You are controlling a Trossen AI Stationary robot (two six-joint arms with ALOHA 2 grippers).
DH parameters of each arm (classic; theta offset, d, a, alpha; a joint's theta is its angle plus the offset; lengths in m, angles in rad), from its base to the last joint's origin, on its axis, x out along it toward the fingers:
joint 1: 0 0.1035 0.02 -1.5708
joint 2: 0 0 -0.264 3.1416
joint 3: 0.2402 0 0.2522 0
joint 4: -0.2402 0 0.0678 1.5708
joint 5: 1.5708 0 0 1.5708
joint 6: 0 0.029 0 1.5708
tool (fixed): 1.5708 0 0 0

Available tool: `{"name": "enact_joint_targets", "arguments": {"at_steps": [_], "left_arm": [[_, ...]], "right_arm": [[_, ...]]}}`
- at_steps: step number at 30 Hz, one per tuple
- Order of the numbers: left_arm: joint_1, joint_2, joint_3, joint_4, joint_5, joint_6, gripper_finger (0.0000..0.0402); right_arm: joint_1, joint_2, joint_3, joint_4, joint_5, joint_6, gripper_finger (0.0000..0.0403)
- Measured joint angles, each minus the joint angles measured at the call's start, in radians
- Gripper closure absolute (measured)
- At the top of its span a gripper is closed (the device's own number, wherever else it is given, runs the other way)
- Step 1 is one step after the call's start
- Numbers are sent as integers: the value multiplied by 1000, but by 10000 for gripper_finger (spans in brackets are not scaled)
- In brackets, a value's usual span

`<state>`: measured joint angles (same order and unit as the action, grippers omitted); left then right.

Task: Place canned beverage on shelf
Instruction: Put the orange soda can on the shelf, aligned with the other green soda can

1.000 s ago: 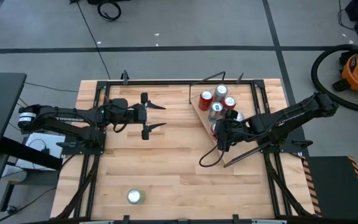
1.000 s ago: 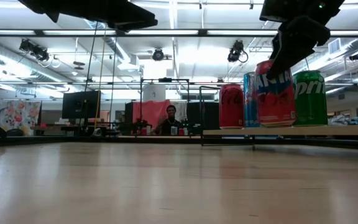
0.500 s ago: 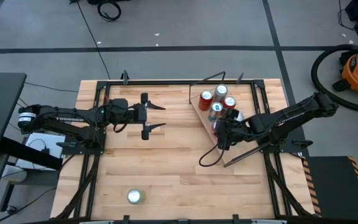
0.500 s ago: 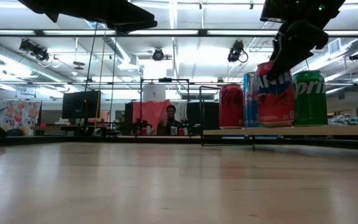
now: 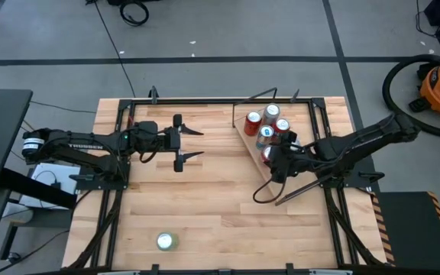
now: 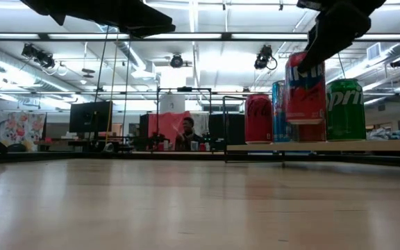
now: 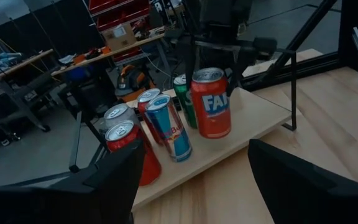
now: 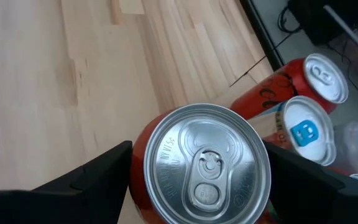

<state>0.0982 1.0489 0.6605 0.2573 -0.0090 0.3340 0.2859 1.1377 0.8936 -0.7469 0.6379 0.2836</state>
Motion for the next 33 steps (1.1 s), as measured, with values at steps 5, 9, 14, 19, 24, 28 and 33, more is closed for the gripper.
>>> {"name": "enact_joint_targets", "arguments": {"at_steps": [5, 9, 14, 19, 24, 28, 33], "left_arm": [[0, 0, 0, 0, 0, 0, 104], [0, 0, 0, 0, 0, 0, 104], [0, 0, 0, 0, 0, 0, 104], [0, 0, 0, 7, 0, 0, 104], [0, 0, 0, 8, 0, 0, 104], [0, 0, 0, 7, 0, 0, 104], [0, 0, 0, 7, 0, -1, 104]], "right_arm": [[22, -32, 0, -1, 10, -6, 73], [31, -49, -48, 81, 18, -15, 73], [19, -58, -111, 143, -15, -18, 73], [-7, -59, -115, 147, -36, -29, 73], [-40, -59, -115, 147, -64, -47, 73], [-53, -59, -115, 137, -64, -48, 73], [-61, -59, -124, 136, -59, -31, 73]]}}
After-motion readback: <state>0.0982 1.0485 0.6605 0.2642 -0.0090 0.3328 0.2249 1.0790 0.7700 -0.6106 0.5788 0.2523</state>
